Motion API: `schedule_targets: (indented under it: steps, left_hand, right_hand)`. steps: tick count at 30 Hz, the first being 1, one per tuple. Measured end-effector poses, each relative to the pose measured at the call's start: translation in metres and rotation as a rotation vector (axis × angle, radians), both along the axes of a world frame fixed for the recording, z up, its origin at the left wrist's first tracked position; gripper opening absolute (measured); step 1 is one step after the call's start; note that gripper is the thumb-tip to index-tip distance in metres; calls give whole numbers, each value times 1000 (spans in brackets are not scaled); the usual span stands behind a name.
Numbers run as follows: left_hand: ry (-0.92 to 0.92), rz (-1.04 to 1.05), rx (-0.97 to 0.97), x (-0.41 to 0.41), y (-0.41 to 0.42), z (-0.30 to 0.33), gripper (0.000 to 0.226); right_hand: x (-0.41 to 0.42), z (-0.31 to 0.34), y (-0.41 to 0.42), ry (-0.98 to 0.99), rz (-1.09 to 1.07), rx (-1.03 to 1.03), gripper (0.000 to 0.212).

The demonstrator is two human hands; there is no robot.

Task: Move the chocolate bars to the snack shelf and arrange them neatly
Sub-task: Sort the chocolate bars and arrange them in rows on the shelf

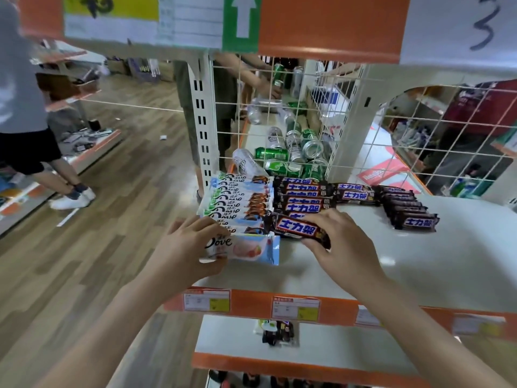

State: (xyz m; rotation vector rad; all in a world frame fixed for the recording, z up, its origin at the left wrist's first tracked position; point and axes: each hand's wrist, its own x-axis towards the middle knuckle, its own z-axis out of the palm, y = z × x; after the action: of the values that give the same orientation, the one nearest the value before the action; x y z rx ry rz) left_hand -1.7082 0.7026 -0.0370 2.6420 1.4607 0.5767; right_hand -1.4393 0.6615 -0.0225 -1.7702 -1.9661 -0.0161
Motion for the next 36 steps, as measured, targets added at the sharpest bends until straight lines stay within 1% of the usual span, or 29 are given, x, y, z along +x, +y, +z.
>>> schedule_targets:
  steps: [7, 10, 18, 27, 36]
  left_hand:
    - [-1, -8, 39, -2, 4, -3, 41]
    - [-6, -14, 35, -3, 4, -4, 43]
    - [-63, -37, 7, 5, 8, 0, 38]
    - [-86, -133, -16, 53, 13, 8, 33]
    - [-71, -187, -10, 132, 24, 16, 40]
  right_hand:
    - [1, -1, -1, 8, -21, 9, 37]
    - [0, -2, -3, 11, -28, 6, 37]
    - [5, 2, -11, 11, -45, -16, 36]
    - [41, 7, -28, -35, -124, -57, 37]
    - [105, 14, -31, -51, -189, -25, 32]
